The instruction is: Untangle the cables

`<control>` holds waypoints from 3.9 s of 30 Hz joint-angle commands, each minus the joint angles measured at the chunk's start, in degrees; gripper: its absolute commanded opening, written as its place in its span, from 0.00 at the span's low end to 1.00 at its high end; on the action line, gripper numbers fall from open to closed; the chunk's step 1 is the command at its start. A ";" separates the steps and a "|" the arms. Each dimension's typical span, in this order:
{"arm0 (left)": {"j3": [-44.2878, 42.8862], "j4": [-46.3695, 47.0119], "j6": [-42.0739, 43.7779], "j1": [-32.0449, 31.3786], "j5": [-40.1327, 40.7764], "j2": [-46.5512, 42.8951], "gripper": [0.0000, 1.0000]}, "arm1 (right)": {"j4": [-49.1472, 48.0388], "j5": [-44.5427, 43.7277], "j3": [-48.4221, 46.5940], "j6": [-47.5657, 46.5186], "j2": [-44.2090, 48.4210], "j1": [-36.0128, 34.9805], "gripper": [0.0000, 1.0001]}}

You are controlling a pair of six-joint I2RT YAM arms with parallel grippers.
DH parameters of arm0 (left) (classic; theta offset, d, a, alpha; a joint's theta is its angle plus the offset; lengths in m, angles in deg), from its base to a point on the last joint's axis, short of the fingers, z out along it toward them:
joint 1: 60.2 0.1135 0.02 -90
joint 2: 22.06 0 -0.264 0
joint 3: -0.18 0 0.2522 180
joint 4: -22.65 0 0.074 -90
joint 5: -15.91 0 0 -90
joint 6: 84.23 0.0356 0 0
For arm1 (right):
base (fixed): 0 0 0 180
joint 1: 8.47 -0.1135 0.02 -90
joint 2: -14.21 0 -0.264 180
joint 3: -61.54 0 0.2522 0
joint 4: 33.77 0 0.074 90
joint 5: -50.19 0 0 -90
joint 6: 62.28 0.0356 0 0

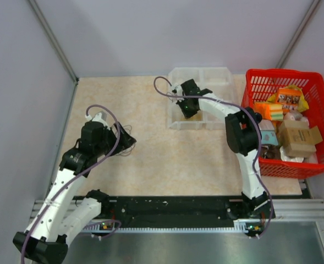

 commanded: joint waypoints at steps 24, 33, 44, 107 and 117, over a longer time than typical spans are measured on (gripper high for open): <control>-7.41 5.43 -7.00 16.94 7.28 32.48 0.86 | -3.28 1.14 4.04 13.45 24.32 -11.31 0.69; -1.38 2.34 -8.22 15.88 23.61 21.79 0.93 | -10.77 7.94 9.94 18.03 25.64 -16.42 0.69; 1.35 6.55 -1.19 26.52 3.42 27.31 0.62 | -14.81 8.47 16.27 17.33 31.17 -16.68 0.69; -33.80 36.96 -26.24 20.02 -35.97 8.95 0.00 | -61.32 30.26 37.56 31.57 44.73 -19.48 0.78; -39.86 39.87 -27.65 20.11 -35.89 9.12 0.00 | -66.38 24.66 33.75 31.13 37.42 -25.99 0.79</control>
